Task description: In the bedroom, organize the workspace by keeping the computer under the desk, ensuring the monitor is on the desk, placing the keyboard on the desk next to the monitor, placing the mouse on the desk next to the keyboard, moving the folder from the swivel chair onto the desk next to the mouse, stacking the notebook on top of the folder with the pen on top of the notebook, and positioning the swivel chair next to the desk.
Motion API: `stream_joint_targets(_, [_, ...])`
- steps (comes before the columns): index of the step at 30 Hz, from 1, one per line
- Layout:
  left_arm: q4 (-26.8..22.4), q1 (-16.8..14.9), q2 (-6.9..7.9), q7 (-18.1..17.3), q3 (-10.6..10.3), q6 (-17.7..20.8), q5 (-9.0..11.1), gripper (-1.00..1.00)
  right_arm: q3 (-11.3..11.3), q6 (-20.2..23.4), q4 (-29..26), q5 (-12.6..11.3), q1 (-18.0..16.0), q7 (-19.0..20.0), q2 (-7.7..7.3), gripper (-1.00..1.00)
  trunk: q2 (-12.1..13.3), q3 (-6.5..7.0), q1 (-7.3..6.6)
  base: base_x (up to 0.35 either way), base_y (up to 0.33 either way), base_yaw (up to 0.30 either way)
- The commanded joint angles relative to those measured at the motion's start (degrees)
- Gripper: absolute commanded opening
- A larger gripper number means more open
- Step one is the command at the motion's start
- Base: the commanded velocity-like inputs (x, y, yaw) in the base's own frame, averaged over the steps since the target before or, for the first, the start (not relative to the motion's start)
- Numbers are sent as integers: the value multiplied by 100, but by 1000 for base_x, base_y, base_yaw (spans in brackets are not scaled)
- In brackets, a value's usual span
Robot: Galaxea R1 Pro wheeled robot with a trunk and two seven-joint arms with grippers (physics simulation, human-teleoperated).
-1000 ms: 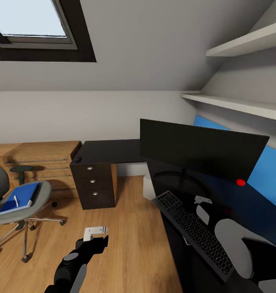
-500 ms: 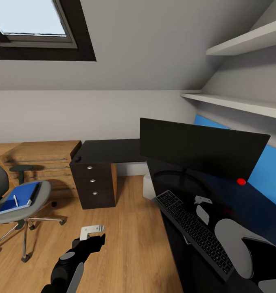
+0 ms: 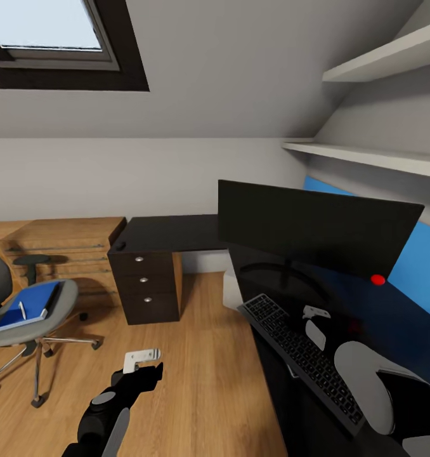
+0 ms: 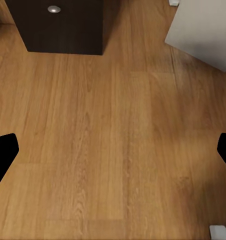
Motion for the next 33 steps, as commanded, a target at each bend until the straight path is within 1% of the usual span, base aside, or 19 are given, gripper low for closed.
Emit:
stream_joint_targets(1, [-7, -4, 1, 51, -6, 20, 61, 100, -2, 27, -8, -60, -1, -26, 1, 100, -46, -25, 23, 0, 0, 0])
stream_joint_targets(3, [-7, -6, -1, 51, -6, 20, 61, 100, -2, 27, -4, -60, -1, -26, 1, 100, -126, -61, 67, 0, 0, 0])
stream_joint_targets(9, [-15, -5, 1, 51, -6, 20, 61, 100, -2, 27, 4, -60, -2, -26, 5, 100, -126, -61, 67, 0, 0, 0])
stream_joint_targets(16, [-23, -3, 1, 51, -6, 20, 61, 100, -2, 27, 4, -60, -2, -26, 6, 100, -407, -186, 220, 0, 0, 0])
stream_joint_targets(33, [-8, -1, 25, 26, 30, 28, 61, 100, -2, 23, 7, -60, -2, -25, 6, 100, -407, -186, 220, -6, 0, 0])
